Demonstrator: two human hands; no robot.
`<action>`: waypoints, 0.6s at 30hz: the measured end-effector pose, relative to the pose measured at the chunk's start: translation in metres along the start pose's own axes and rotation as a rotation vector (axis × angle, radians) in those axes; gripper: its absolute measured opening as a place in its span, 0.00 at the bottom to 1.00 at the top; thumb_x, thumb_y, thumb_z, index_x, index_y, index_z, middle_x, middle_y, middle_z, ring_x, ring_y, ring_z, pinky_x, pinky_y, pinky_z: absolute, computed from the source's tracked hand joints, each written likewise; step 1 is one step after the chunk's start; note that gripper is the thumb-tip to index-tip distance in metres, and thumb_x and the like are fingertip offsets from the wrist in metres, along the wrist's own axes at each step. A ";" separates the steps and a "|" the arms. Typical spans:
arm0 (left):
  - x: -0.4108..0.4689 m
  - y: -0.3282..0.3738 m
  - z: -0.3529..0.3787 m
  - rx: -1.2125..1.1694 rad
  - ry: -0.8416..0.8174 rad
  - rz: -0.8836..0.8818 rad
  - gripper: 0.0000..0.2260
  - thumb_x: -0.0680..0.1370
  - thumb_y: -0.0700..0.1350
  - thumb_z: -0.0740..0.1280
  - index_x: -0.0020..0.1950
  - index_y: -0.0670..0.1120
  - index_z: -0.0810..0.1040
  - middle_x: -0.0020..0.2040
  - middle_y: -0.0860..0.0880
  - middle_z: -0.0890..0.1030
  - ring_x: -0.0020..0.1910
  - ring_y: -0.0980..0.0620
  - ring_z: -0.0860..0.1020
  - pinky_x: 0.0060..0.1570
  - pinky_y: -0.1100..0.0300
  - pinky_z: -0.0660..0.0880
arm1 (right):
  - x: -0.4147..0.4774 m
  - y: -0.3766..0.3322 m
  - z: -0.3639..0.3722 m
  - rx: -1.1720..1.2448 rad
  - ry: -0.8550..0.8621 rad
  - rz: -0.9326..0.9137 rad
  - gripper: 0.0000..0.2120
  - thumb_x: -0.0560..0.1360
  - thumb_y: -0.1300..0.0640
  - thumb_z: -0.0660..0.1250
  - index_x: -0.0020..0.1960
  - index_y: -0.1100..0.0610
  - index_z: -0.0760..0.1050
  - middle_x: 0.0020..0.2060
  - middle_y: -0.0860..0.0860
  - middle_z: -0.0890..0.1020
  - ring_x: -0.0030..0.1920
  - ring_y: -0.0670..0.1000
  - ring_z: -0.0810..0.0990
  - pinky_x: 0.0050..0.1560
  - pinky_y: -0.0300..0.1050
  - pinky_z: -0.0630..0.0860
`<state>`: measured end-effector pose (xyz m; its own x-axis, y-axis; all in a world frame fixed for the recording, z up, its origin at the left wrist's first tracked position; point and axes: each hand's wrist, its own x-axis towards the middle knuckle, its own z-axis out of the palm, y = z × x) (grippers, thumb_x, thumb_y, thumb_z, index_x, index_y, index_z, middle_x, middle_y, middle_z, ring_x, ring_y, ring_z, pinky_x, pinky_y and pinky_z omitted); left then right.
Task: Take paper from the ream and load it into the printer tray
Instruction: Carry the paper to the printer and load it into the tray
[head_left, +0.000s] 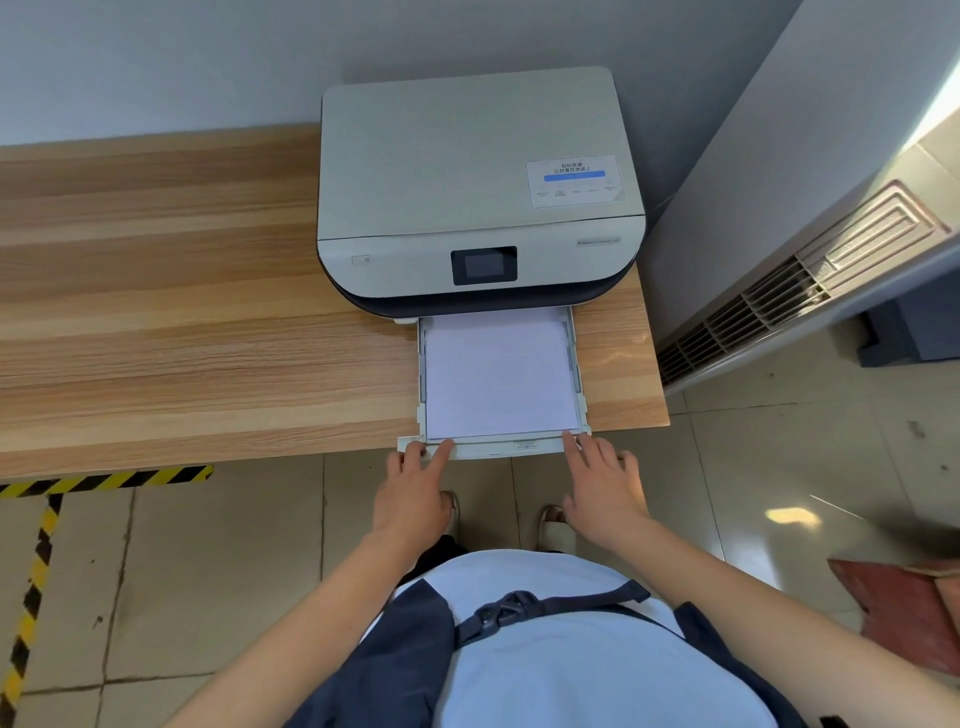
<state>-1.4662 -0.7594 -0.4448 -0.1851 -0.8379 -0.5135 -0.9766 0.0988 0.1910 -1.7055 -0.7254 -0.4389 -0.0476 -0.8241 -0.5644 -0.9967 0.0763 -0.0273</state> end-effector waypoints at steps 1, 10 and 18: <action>0.000 0.000 0.000 0.009 -0.005 0.006 0.33 0.78 0.45 0.63 0.80 0.56 0.53 0.75 0.46 0.62 0.71 0.43 0.60 0.53 0.55 0.80 | 0.000 0.000 -0.001 0.002 0.002 0.002 0.39 0.77 0.49 0.60 0.80 0.56 0.43 0.77 0.51 0.57 0.76 0.53 0.55 0.74 0.55 0.55; 0.000 -0.001 0.005 -0.033 -0.031 0.017 0.33 0.78 0.44 0.62 0.80 0.57 0.53 0.75 0.47 0.61 0.70 0.43 0.59 0.51 0.55 0.79 | -0.001 0.005 -0.003 0.053 -0.001 0.024 0.38 0.78 0.48 0.59 0.80 0.55 0.43 0.78 0.50 0.56 0.75 0.55 0.57 0.73 0.54 0.57; 0.014 -0.011 -0.020 -0.587 0.015 -0.106 0.23 0.78 0.40 0.64 0.73 0.51 0.71 0.66 0.46 0.75 0.64 0.46 0.72 0.58 0.53 0.74 | 0.007 0.013 -0.015 0.531 0.104 0.050 0.24 0.79 0.55 0.61 0.74 0.52 0.66 0.72 0.51 0.69 0.72 0.54 0.60 0.71 0.53 0.58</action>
<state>-1.4563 -0.7824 -0.4375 -0.0844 -0.8348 -0.5441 -0.7653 -0.2954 0.5719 -1.7195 -0.7386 -0.4311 -0.1269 -0.8613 -0.4921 -0.8244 0.3675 -0.4305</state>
